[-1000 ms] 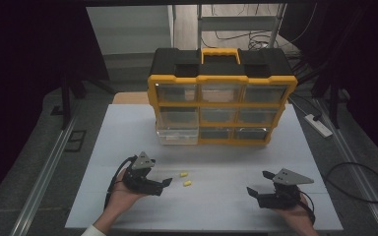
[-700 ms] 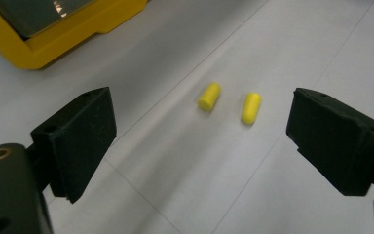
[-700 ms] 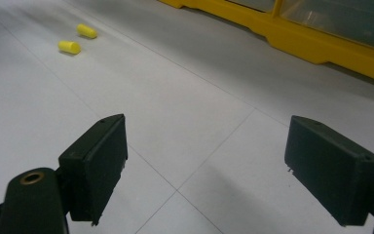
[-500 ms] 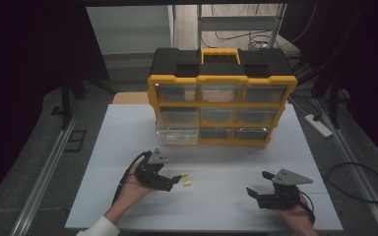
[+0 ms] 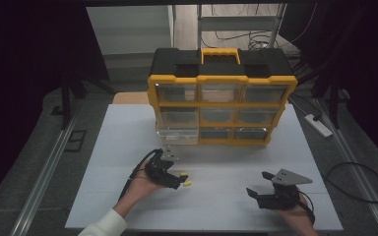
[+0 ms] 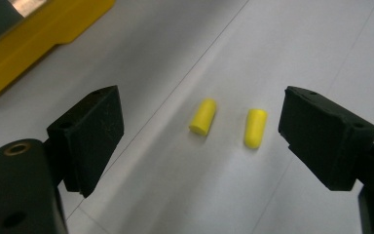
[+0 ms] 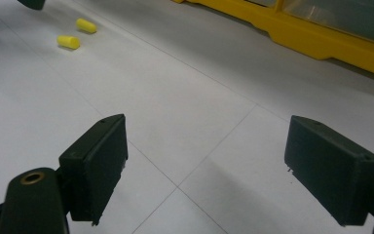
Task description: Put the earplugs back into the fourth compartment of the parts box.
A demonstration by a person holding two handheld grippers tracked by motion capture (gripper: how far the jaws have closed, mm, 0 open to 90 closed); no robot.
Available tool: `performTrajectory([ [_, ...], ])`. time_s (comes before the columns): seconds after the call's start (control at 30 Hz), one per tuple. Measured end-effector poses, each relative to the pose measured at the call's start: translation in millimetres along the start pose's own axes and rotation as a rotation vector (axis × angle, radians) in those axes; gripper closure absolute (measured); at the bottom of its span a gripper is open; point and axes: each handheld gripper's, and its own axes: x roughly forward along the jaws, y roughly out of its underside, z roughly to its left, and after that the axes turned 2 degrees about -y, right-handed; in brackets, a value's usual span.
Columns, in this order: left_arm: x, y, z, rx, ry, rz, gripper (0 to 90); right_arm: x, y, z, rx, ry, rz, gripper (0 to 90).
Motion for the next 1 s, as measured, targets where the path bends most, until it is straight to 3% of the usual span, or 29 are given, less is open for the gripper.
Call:
performTrajectory([
  [0.33, 16.7, -5.1, 0.8, 0.045, -0.009, 0.050, 21.7, 0.6, 0.1, 0.2, -0.005, -0.001, 0.007, 16.9],
  [0.57, 26.2, -9.2, 0.1, 0.080, -0.002, 0.081, 31.1, 0.6, 0.1, 0.1, -0.006, 0.000, 0.010, 16.9],
  [0.77, 30.4, -9.6, 3.8, 0.079, 0.003, 0.096, 36.2, 0.8, 0.3, 0.2, -0.006, 0.000, 0.013, 16.9],
  [1.0, 33.5, -8.4, 4.6, 0.098, 0.032, 0.123, 49.2, 0.5, 0.2, 0.5, -0.009, 0.004, 0.010, 17.2],
])
